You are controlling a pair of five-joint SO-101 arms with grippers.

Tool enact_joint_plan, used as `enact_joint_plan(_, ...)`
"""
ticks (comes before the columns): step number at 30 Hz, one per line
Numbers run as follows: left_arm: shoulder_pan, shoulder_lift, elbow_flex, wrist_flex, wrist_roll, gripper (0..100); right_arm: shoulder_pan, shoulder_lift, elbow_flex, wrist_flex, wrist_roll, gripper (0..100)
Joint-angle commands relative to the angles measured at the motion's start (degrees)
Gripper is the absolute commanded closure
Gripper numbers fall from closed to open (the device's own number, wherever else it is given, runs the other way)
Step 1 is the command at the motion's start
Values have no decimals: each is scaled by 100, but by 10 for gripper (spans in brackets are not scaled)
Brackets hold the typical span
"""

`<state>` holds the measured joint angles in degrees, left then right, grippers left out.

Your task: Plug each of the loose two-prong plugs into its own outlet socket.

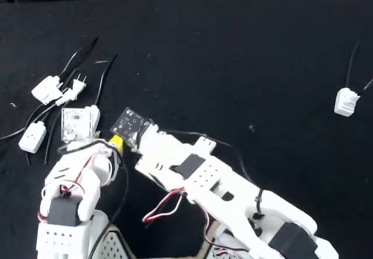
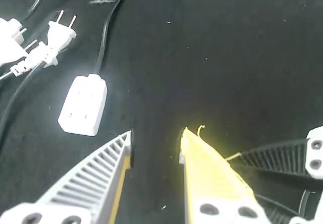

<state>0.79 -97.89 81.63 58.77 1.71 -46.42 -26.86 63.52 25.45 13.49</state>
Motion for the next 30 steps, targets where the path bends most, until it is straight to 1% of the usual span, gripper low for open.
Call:
enact_joint_plan(1,92,-615,101,176,18,830,-273,-4,-66,-132,-44,988)
enact_joint_plan(4,400,-633,136,273,-229,832,-255,-22,-75,-132,-44,988)
enact_joint_plan(6,444,-589,180,255,-246,832,-255,-92,-75,-105,-44,988)
enact_joint_plan(10,435,-571,259,246,-255,833,-255,-690,-22,220,-53,988)
enact_joint_plan(14,435,-589,295,246,-255,833,-255,-1402,31,598,-273,988)
enact_joint_plan(17,435,-598,312,246,-255,833,-255,-1763,242,580,-281,988)
enact_joint_plan(20,409,-598,312,246,-255,833,-255,-1965,338,580,-281,988)
enact_joint_plan(25,119,-598,312,246,-255,833,-246,-2167,365,615,-281,988)
enact_joint_plan(30,136,-580,321,246,-255,832,-246,-2246,356,624,-281,988)
